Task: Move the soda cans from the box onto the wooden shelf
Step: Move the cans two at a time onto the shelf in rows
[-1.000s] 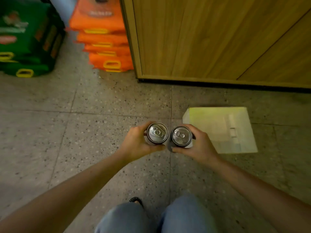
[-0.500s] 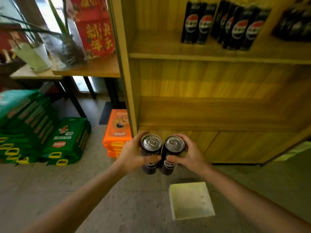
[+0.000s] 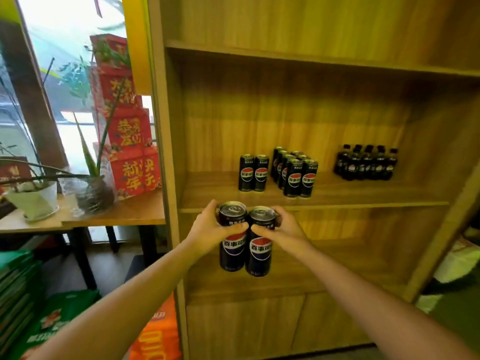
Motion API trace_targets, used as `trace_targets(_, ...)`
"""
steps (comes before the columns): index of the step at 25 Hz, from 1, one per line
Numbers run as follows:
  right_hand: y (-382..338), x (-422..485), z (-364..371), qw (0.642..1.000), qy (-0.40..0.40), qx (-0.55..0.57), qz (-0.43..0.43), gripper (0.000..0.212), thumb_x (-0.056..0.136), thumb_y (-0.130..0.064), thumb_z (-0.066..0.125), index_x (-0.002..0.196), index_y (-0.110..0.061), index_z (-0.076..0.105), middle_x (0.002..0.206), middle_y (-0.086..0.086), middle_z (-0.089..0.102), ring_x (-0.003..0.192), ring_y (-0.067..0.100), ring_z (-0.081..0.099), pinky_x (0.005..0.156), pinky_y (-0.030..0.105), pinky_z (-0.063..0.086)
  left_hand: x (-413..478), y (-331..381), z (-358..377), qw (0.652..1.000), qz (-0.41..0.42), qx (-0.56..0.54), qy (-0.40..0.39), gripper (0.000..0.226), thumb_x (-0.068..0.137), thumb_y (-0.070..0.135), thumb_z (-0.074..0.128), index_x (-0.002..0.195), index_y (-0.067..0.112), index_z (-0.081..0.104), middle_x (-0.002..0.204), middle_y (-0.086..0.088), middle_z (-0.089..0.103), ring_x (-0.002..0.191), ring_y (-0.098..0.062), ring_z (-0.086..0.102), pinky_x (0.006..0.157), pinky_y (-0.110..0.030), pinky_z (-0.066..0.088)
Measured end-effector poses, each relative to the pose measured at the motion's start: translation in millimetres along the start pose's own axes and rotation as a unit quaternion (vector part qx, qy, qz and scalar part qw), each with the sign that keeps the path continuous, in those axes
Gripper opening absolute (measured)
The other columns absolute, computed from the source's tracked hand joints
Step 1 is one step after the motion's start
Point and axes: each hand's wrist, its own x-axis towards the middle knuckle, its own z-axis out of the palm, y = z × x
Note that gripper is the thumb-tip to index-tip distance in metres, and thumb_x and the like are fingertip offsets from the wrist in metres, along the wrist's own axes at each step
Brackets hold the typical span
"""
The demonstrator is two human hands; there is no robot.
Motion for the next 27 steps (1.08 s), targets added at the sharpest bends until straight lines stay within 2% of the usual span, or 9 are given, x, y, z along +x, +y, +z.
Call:
trace_targets(2,2,26,-13,1.000,0.020,-0.004,0.000,0.060,0.066,-0.024,0.079,0.116,-0.012,0.049,0.107,-0.003,0.058,0.101,0.012,0.054,0.085,0.026,0.046,29,7,12,1.000,-0.001,-0.005,0.008,0.080,0.062,0.031,0.081,0.127,0.009,0.039,0.128,-0.002,0.057,0.114,-0.021,0.056,0.099,-0.040,0.046)
trace_targets(5,17,79,-32,0.999,0.036,-0.011,-0.014,0.062,0.065,-0.027,0.080,0.116,-0.012,0.049,0.108,-0.005,0.056,0.102,0.011,0.054,0.086,0.026,0.046,81,12,30,1.000,-0.010,-0.023,0.011,0.073,0.063,0.027,0.081,0.123,0.012,0.041,0.130,-0.009,0.056,0.116,-0.025,0.056,0.098,-0.040,0.046)
trace_targets(9,48,162,-53,0.999,0.025,-0.012,-0.031,0.055,0.063,-0.031,0.081,0.107,-0.017,0.051,0.113,0.001,0.062,0.104,0.015,0.058,0.088,0.030,0.049,155,7,52,0.998,-0.033,-0.044,0.019,0.085,0.062,0.028,0.081,0.132,0.013,0.035,0.135,-0.008,0.051,0.122,-0.026,0.051,0.102,-0.045,0.043)
trace_targets(11,62,198,-57,0.999,0.007,0.012,-0.038,0.055,0.063,-0.029,0.081,0.108,-0.015,0.051,0.114,0.003,0.063,0.106,0.017,0.059,0.090,0.031,0.049,187,0,59,0.997,-0.041,-0.054,0.025,0.076,0.064,0.023,0.080,0.127,0.012,0.040,0.132,-0.010,0.054,0.119,-0.026,0.053,0.101,-0.046,0.043)
trace_targets(13,72,225,-55,0.999,-0.005,0.024,-0.040,0.057,0.065,-0.028,0.080,0.111,-0.012,0.052,0.113,0.003,0.063,0.105,0.016,0.059,0.086,0.025,0.049,211,-6,62,0.997,-0.049,-0.056,0.036,0.071,0.064,0.022,0.080,0.125,0.013,0.043,0.129,-0.009,0.056,0.118,-0.025,0.054,0.101,-0.048,0.043)
trace_targets(15,83,249,-53,0.999,-0.007,0.023,-0.042,0.056,0.066,-0.029,0.079,0.111,-0.011,0.052,0.111,0.002,0.063,0.104,0.015,0.060,0.083,0.022,0.048,233,-12,64,0.996,-0.051,-0.052,0.046,0.076,0.062,0.028,0.081,0.127,0.018,0.043,0.130,-0.005,0.056,0.120,-0.024,0.054,0.102,-0.049,0.043)
trace_targets(22,116,305,-42,0.998,-0.010,0.040,-0.047,0.051,0.067,-0.027,0.079,0.107,-0.017,0.049,0.098,-0.010,0.061,0.105,0.016,0.060,0.090,0.031,0.049,289,-28,74,0.995,-0.060,-0.032,0.075,0.073,0.066,0.020,0.079,0.130,0.016,0.044,0.131,-0.008,0.056,0.121,-0.026,0.053,0.099,-0.040,0.044)
trace_targets(27,127,318,-39,0.998,0.000,0.040,-0.048,0.062,0.067,-0.032,0.077,0.120,-0.015,0.048,0.117,0.001,0.062,0.109,0.014,0.058,0.090,0.029,0.047,306,-39,78,0.996,-0.058,-0.007,0.075,0.072,0.067,0.025,0.078,0.129,0.017,0.044,0.131,-0.006,0.056,0.120,-0.025,0.053,0.099,-0.041,0.045)
